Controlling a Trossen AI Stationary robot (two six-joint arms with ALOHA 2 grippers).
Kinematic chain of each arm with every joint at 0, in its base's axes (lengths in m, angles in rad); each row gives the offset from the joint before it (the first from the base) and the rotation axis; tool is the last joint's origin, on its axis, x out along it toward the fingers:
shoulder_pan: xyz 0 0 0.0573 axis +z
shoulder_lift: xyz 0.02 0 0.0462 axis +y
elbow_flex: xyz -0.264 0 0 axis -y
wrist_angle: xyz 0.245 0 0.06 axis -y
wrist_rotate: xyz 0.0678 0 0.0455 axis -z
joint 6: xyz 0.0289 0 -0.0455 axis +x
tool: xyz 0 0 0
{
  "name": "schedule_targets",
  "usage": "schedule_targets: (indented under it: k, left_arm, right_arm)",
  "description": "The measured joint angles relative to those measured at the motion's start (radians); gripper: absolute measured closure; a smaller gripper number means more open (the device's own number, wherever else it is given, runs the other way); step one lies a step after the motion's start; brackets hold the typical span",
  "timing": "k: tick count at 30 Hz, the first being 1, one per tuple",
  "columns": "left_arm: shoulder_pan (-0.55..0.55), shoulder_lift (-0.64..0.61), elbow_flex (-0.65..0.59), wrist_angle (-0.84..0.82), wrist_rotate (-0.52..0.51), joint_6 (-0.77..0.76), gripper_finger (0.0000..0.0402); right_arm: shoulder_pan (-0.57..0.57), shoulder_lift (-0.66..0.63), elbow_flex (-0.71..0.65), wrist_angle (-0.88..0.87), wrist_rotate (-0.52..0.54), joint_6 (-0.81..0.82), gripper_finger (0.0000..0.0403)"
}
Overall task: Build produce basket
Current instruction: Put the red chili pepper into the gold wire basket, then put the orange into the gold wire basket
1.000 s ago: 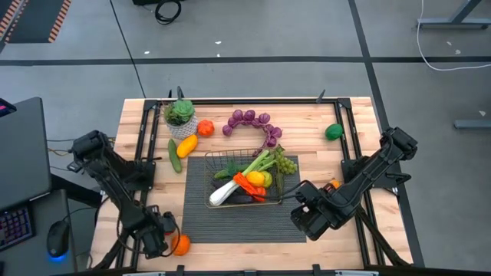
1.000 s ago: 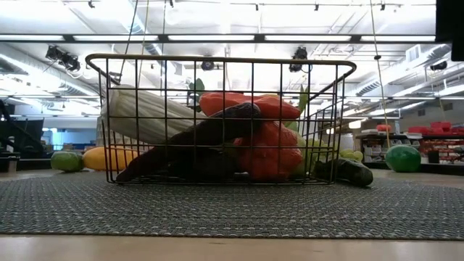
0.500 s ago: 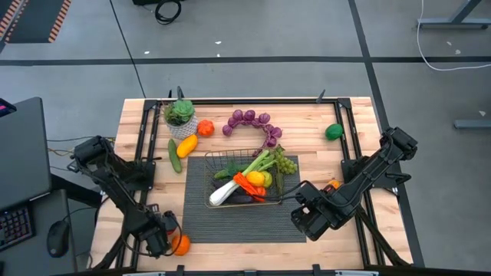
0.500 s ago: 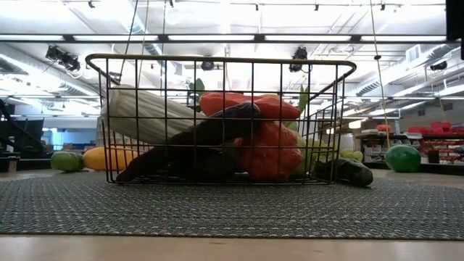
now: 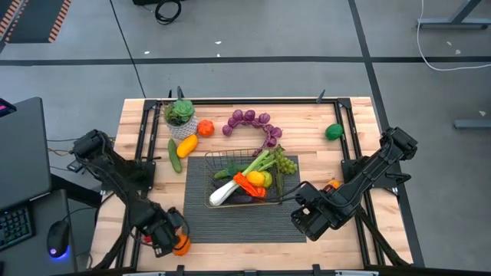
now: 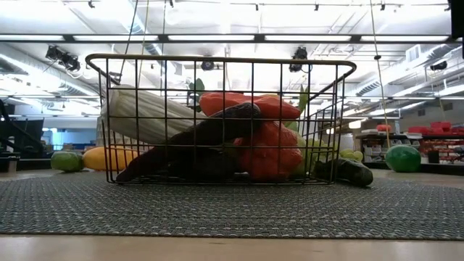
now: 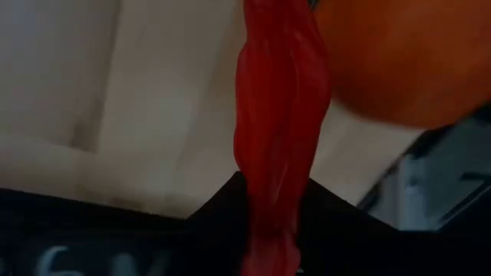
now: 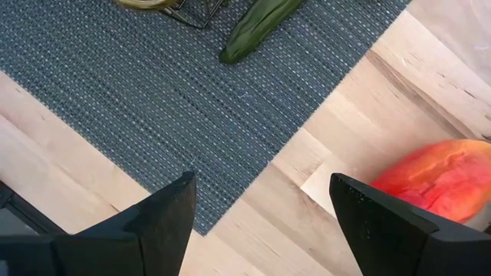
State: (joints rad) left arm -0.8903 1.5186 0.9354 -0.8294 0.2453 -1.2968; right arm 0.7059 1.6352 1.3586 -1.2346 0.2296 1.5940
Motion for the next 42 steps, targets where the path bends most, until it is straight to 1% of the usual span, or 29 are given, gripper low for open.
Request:
schedule_targets:
  k: [3,6,10,13,16,19,24,27,30,34,37,40,42]
  left_arm:
    - [0.035,-0.037,0.057,-0.049,-0.061,0.002,0.0299]
    - [0.074,-0.061,0.126,-0.067,-0.143,0.011,0.0301]
    - [0.124,-0.08,0.24,-0.059,-0.322,0.03,0.031]
    - [0.171,-0.081,0.336,-0.053,-0.449,0.124,0.0308]
    - [0.233,-0.081,0.405,-0.053,-0.554,0.235,0.0304]
    - [0.305,-0.081,0.437,-0.052,-0.606,0.324,0.0304]
    - [0.428,-0.076,0.439,-0.054,-0.609,0.457,0.03]
    - [0.497,-0.071,0.438,-0.052,-0.607,0.513,0.0284]
    - [0.557,-0.072,0.438,-0.037,-0.602,0.569,0.0258]
    - [0.619,-0.071,0.438,-0.028,-0.532,0.583,0.0217]
    - [0.643,-0.072,0.438,-0.029,-0.484,0.576,0.0192]
    - [0.652,-0.072,0.438,-0.031,-0.429,0.573,0.0175]
    - [0.651,-0.074,0.438,-0.041,-0.372,0.541,0.0172]
  right_arm:
    - [0.0,0.0,0.0,0.0,-0.012,0.0,0.0099]
    - [0.0,0.0,0.0,0.0,-0.015,0.0,0.0099]
    - [0.0,-0.003,0.0,0.0,-0.029,0.0,0.0099]
    - [0.004,-0.005,0.0,0.0,-0.039,0.0,0.0099]
    - [0.011,-0.012,0.001,0.0,-0.037,0.002,0.0099]
    - [0.018,-0.023,0.001,0.0,-0.016,0.021,0.0102]
    - [0.021,-0.04,0.001,0.0,0.002,0.028,0.0114]
    - [0.021,-0.051,0.001,-0.001,0.012,0.027,0.012]
    - [0.021,-0.059,0.001,-0.002,0.022,0.027,0.0123]
    - [0.021,-0.061,0.001,-0.003,0.028,0.026,0.0125]
    - [0.021,-0.06,0.001,-0.003,0.028,0.026,0.0125]
    - [0.021,-0.06,0.001,-0.003,0.029,0.026,0.0125]
    - [0.021,-0.06,0.001,-0.001,0.029,0.026,0.0125]
